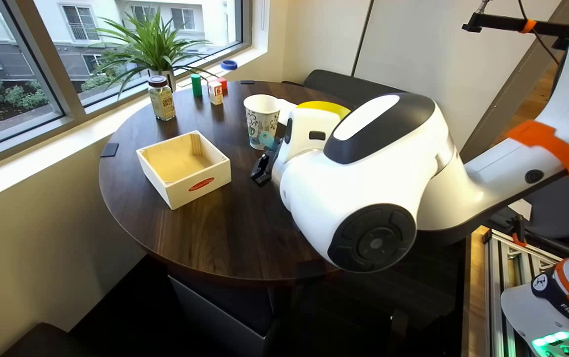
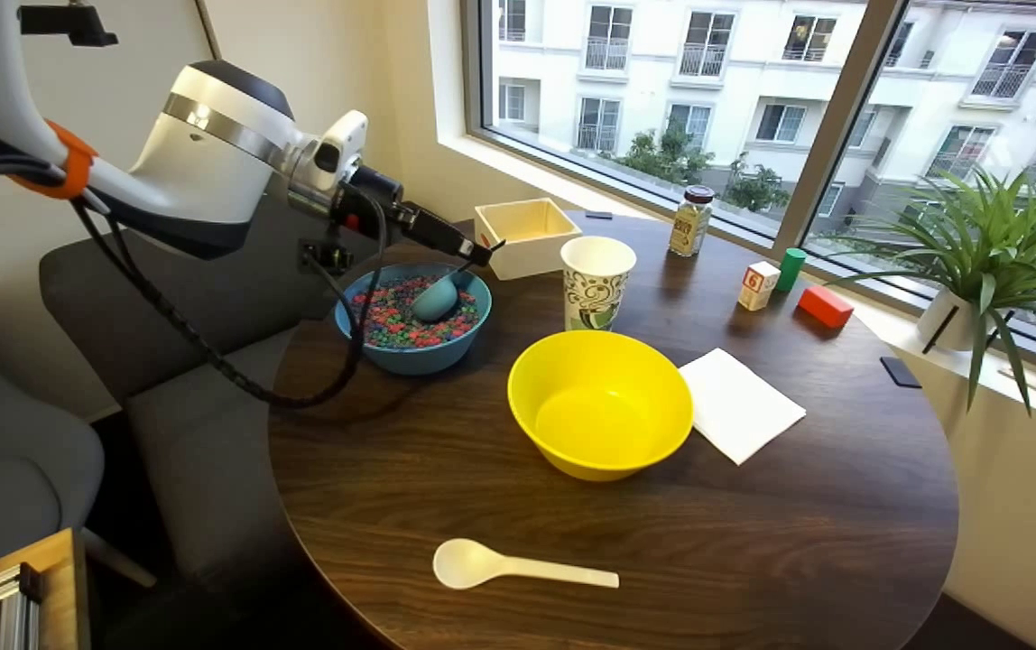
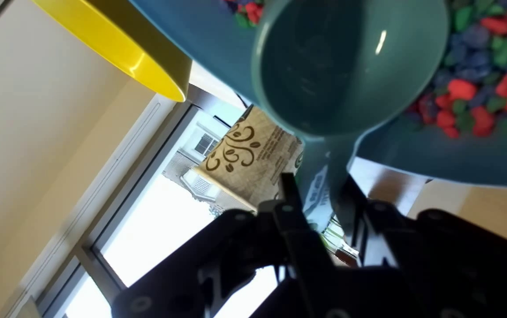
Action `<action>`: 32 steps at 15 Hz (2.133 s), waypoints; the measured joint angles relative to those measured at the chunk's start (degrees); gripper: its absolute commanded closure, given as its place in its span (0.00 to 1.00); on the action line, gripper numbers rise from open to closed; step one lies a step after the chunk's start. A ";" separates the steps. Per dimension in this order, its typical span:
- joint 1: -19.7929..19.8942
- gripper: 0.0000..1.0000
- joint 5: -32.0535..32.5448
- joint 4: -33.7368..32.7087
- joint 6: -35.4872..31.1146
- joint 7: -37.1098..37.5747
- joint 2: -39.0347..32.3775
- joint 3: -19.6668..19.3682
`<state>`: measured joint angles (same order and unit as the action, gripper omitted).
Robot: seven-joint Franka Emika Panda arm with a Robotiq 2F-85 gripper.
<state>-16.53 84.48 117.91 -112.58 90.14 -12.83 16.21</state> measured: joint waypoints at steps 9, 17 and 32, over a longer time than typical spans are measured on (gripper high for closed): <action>-0.01 0.94 -2.64 -2.52 1.04 0.51 -1.63 -0.24; 0.27 0.94 -7.26 -4.71 1.04 1.45 -2.30 -0.76; -0.78 0.94 -1.26 -5.41 1.23 1.69 -2.42 -0.86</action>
<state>-17.30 83.23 112.50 -111.35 91.83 -15.25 15.35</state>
